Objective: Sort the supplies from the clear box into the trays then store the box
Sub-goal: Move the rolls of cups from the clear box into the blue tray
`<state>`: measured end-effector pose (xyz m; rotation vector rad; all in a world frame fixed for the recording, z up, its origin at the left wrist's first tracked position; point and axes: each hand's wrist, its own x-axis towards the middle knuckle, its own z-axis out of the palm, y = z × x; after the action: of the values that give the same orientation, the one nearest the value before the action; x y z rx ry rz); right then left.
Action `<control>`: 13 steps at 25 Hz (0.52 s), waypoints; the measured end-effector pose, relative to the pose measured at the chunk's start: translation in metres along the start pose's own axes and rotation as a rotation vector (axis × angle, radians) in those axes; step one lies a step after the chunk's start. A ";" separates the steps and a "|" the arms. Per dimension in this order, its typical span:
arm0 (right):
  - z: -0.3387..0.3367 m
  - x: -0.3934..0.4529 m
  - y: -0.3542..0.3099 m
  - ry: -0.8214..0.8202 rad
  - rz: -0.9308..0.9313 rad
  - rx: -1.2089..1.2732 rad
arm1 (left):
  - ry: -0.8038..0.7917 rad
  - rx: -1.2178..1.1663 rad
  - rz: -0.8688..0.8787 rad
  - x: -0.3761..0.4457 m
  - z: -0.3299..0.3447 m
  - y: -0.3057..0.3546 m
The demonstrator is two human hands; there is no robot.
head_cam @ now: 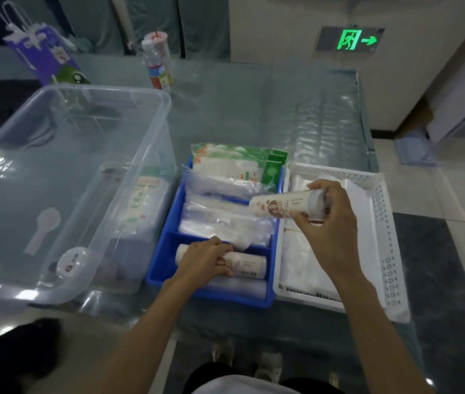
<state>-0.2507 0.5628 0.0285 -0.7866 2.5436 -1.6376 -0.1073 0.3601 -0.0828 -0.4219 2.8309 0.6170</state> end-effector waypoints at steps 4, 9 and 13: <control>-0.002 0.001 -0.001 -0.035 -0.016 0.014 | 0.131 0.098 -0.012 -0.003 0.014 0.004; -0.003 0.000 0.001 -0.077 -0.028 0.010 | 0.297 -0.067 -0.110 -0.009 0.030 0.015; -0.006 0.000 0.000 -0.098 -0.062 0.012 | 0.337 -0.080 -0.125 -0.010 0.040 0.014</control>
<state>-0.2519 0.5677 0.0312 -0.9288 2.4657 -1.5871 -0.0961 0.3920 -0.1108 -0.7788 3.0672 0.6930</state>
